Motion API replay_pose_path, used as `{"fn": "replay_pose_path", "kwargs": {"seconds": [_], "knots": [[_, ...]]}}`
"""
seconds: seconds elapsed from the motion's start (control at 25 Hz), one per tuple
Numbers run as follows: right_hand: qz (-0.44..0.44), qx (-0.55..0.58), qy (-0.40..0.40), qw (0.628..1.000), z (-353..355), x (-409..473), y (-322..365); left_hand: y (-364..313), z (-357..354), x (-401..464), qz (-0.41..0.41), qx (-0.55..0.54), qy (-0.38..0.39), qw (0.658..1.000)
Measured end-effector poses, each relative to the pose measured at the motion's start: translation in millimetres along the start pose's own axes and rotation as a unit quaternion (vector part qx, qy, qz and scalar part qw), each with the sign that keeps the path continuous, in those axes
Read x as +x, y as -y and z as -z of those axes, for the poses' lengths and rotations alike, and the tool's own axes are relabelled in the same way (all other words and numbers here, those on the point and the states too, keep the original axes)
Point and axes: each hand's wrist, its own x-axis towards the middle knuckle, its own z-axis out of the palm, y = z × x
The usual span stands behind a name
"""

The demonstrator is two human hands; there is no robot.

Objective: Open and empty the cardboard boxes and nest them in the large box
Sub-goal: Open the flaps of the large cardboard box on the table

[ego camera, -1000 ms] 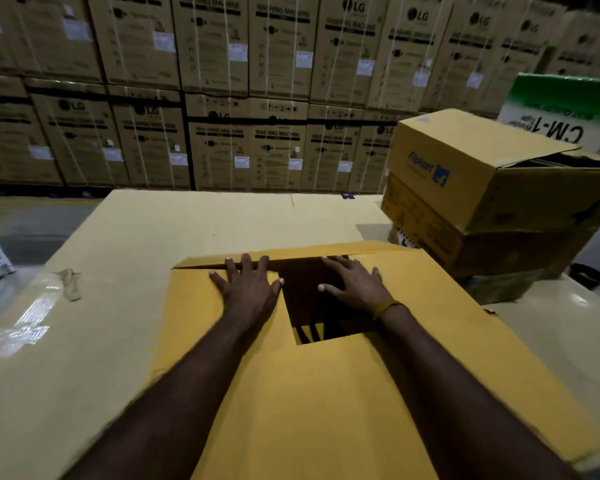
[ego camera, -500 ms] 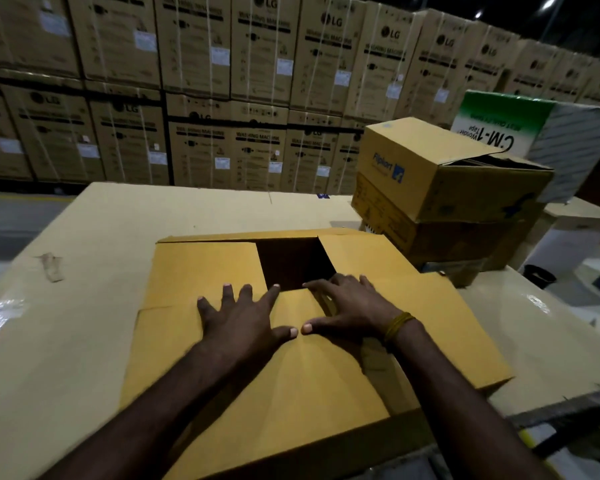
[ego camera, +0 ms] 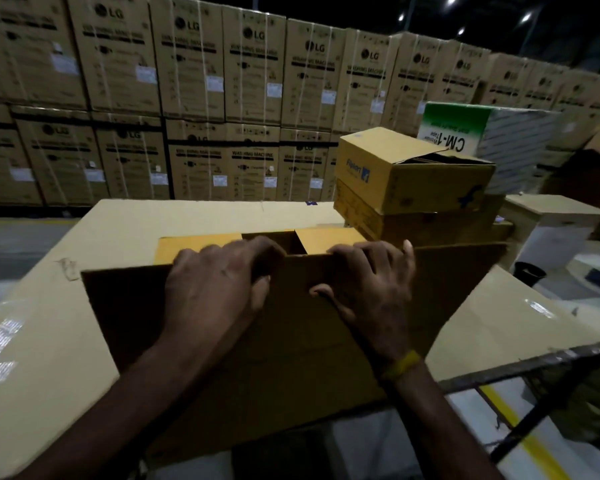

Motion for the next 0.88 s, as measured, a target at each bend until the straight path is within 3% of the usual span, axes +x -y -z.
{"fn": "replay_pose_path", "kwargs": {"seconds": [0.12,0.2,0.44,0.56,0.68,0.76,0.88], "knots": [[-0.003,0.040,-0.091,0.995,32,-54,15,-13,21,-48,-0.027,0.011,0.090,0.996],[-0.005,0.047,-0.102,0.994,50,-94,19,-21,22,-78,-0.058,-0.017,0.176,0.983],[-0.048,0.060,0.054,0.996,71,-202,21,-9,-67,-135,-0.201,-0.041,0.367,0.907],[-0.075,0.049,0.190,0.978,56,-236,22,10,-115,-144,-0.253,-0.014,0.358,0.899],[-0.080,0.033,0.340,0.936,35,-254,22,26,-155,-145,-0.315,0.059,0.262,0.910],[-0.061,0.008,0.402,0.914,20,-258,17,35,-173,-140,-0.292,0.117,0.257,0.914],[-0.091,0.044,0.480,0.871,-1,-246,11,47,-196,-127,-0.291,0.102,0.222,0.925]]}}
